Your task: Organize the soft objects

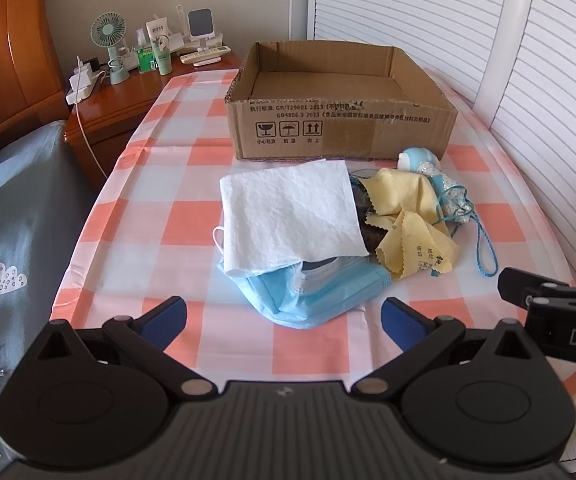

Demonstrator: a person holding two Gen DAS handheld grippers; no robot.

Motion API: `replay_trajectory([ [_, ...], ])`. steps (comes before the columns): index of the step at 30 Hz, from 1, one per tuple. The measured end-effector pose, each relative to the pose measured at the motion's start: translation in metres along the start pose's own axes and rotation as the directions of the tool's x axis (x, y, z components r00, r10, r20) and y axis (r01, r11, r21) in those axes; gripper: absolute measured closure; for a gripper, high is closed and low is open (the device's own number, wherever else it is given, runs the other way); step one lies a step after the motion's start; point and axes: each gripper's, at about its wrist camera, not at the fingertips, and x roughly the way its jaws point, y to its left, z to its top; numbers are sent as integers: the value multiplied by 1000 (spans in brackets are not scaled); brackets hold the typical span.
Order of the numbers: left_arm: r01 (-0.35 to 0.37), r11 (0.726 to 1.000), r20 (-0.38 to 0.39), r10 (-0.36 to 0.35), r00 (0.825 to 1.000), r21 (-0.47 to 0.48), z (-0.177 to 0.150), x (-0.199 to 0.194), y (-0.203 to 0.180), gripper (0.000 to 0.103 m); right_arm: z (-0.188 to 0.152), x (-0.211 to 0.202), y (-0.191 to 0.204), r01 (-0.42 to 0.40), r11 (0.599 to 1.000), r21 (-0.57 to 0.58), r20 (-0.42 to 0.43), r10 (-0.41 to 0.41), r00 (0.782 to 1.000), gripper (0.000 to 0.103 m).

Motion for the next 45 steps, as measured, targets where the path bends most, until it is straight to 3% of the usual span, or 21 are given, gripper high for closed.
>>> replay_trajectory([
  [22, -7, 1000, 4, 7, 1000, 24, 6, 4, -7, 1, 2, 8, -3, -8, 1000, 0, 6, 8, 1000, 0],
  [30, 89, 994, 71, -94, 993, 61, 9, 7, 2, 1, 2, 12, -5, -22, 998, -61, 52, 25, 998, 0],
  [45, 113, 990, 97, -121, 988, 81, 30, 38, 16, 1, -7, 31, -17, -88, 992, -92, 72, 95, 993, 0],
])
